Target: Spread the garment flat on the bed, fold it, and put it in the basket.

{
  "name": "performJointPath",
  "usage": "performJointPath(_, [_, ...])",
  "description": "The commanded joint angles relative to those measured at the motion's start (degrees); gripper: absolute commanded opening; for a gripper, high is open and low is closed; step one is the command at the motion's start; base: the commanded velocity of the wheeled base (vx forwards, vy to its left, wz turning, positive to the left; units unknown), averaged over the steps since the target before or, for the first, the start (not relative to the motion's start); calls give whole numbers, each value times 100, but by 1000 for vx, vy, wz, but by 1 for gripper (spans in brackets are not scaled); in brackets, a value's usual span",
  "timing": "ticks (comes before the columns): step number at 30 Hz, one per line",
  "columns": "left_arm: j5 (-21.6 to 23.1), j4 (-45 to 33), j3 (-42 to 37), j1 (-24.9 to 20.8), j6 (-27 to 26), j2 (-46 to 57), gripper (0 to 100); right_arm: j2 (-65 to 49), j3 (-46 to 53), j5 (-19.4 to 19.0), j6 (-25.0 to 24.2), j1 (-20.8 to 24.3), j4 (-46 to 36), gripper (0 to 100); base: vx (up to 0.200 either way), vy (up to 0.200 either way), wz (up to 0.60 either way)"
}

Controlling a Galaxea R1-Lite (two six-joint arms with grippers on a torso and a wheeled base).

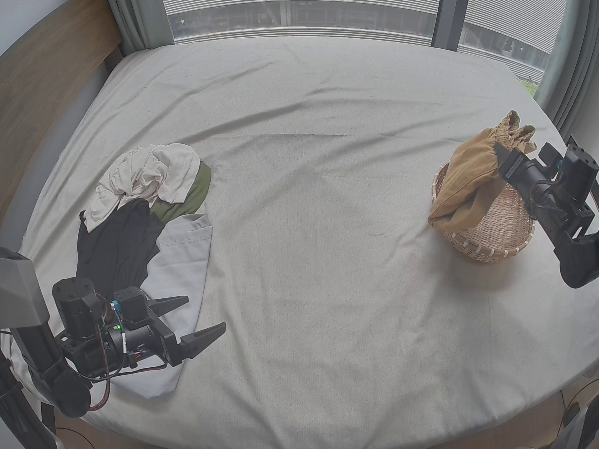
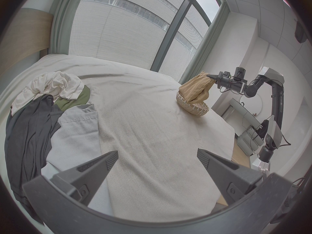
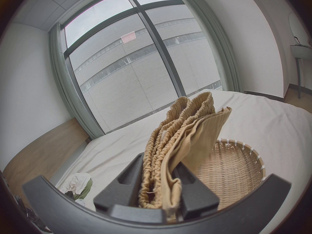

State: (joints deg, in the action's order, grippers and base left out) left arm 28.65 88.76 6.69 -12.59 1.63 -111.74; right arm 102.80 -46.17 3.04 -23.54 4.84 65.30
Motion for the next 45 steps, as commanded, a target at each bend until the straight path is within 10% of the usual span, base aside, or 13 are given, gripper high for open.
performJointPath(1, [0,10,-45,-6,4,29,100,346,-15,-22,-1,-88,9,0,0,0,0])
performJointPath(2, [0,10,-54,-6,4,21,100,372,-6,-22,-1,-132,9,0,0,0,0])
performJointPath(3, [0,10,-63,-6,4,21,100,398,11,-22,-1,-176,9,100,0,0,0])
performJointPath(21, [27,1,-19,2,4,47,100,-981,1145,22,113,-150,-747,100,0,0,0])
performJointPath(35, [247,1,-590,-24,74,680,100,-2247,2604,-260,535,2425,-1565,100,0,0,0])
performJointPath(45, [361,-43,-669,99,1217,2315,100,-4260,3949,-664,957,2504,-1653,100,0,0,0])
